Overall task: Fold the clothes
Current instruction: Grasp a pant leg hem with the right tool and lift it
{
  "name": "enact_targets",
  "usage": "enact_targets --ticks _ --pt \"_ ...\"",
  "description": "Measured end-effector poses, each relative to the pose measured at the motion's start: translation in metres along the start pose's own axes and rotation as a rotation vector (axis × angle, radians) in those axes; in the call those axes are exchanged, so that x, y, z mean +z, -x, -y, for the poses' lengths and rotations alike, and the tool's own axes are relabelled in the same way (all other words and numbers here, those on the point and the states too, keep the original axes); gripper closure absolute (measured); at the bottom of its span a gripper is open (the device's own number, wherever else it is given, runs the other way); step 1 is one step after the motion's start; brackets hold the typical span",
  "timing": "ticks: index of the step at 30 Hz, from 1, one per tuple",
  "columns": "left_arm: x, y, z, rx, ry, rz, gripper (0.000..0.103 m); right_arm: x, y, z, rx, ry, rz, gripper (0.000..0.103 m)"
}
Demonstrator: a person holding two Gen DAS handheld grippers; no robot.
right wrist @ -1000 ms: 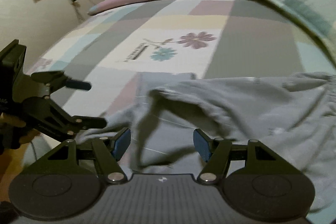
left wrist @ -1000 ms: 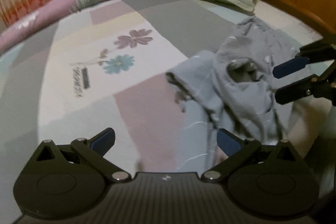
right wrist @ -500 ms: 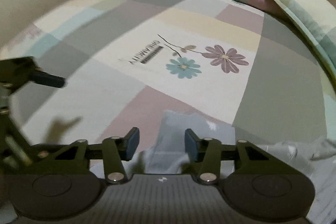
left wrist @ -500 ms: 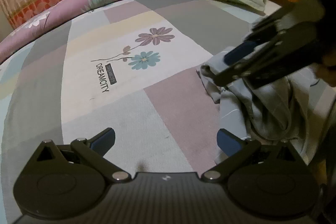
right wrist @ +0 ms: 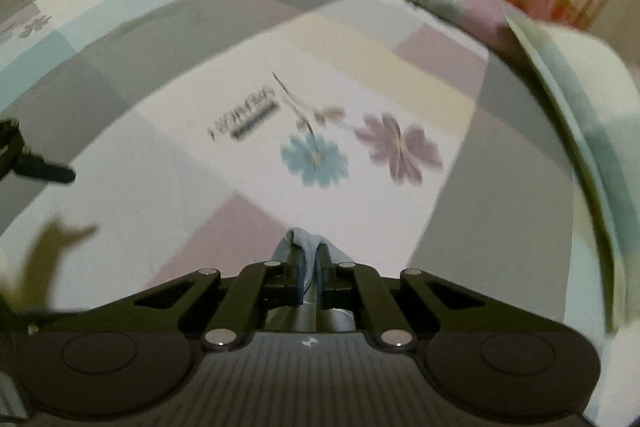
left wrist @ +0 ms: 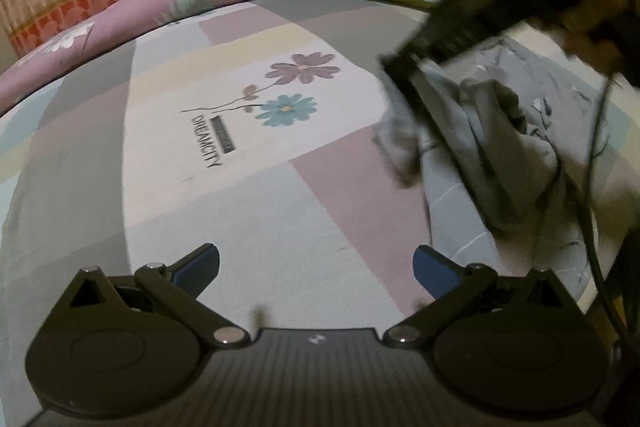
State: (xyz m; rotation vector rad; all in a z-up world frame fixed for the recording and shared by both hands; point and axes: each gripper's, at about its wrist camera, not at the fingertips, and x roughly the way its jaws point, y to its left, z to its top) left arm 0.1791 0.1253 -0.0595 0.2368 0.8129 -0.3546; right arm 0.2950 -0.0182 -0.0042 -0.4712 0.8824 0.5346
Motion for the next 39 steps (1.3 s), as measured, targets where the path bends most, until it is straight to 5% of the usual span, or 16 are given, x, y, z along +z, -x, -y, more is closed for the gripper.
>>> enact_targets --ticks 12,24,29,39 --pt "-0.022 0.012 -0.06 0.082 0.114 0.006 0.001 0.138 -0.04 -0.032 0.007 0.158 0.086 0.096" --pt "-0.029 0.008 -0.107 0.15 0.174 0.007 0.001 0.238 -0.083 -0.059 -0.058 0.173 0.174 0.096" --pt "-0.031 0.003 -0.117 0.152 0.184 -0.003 0.001 0.25 -0.097 -0.069 0.009 0.154 0.147 0.093" --pt "-0.026 0.0 -0.106 0.135 0.161 -0.024 0.001 0.205 -0.088 -0.058 0.031 0.197 0.074 0.081"
